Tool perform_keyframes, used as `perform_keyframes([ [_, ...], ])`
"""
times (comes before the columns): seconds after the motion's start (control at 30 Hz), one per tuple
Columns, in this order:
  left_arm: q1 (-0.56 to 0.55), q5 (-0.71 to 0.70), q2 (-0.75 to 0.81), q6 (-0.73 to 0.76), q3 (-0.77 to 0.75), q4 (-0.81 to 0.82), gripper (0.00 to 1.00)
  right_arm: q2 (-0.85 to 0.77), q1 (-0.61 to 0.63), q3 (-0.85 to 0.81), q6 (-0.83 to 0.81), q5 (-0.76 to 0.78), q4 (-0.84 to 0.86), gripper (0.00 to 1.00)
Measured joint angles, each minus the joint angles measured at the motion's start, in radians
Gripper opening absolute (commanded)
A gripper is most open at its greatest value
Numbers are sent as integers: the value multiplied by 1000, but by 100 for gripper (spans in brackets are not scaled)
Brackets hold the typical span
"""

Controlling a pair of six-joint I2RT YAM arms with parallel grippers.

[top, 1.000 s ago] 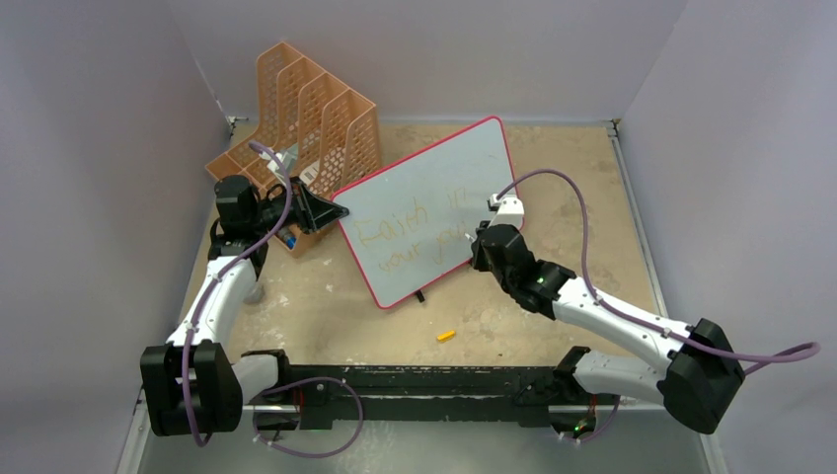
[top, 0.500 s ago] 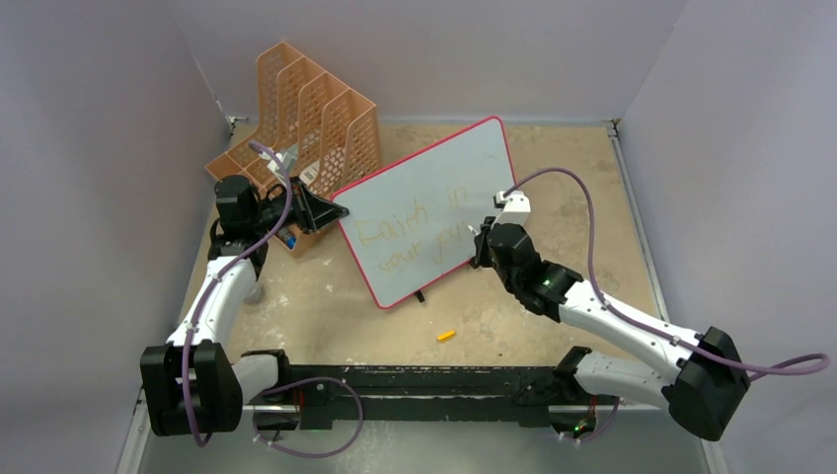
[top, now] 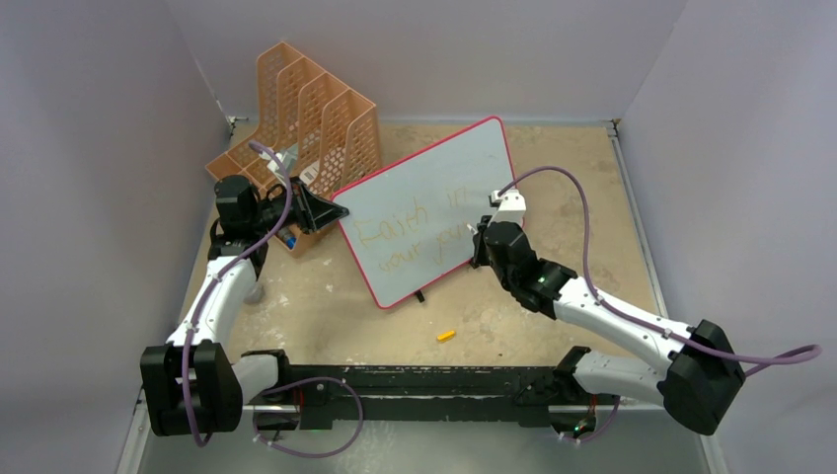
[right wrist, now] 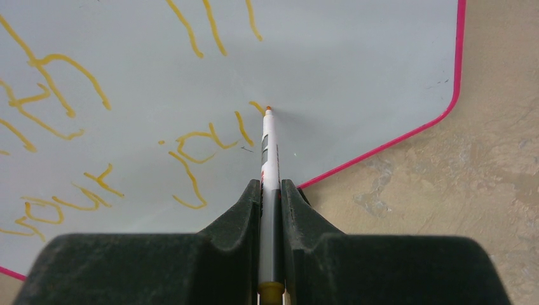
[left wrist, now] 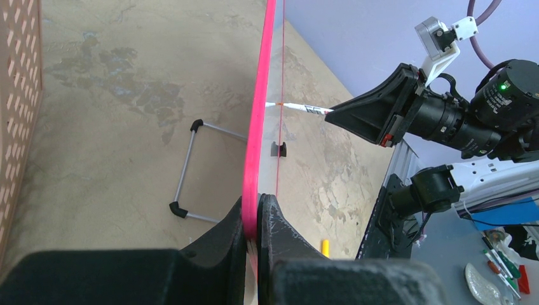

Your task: Write a sentence on the whiteboard

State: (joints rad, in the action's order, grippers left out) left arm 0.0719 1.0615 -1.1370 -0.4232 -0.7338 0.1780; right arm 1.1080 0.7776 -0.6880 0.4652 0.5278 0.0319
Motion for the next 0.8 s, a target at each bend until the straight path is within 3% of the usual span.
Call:
perform_keyframes([
  [0.8, 0, 0, 0, 0, 0, -1, 0, 12, -21, -9, -30, -18, 19, 0],
])
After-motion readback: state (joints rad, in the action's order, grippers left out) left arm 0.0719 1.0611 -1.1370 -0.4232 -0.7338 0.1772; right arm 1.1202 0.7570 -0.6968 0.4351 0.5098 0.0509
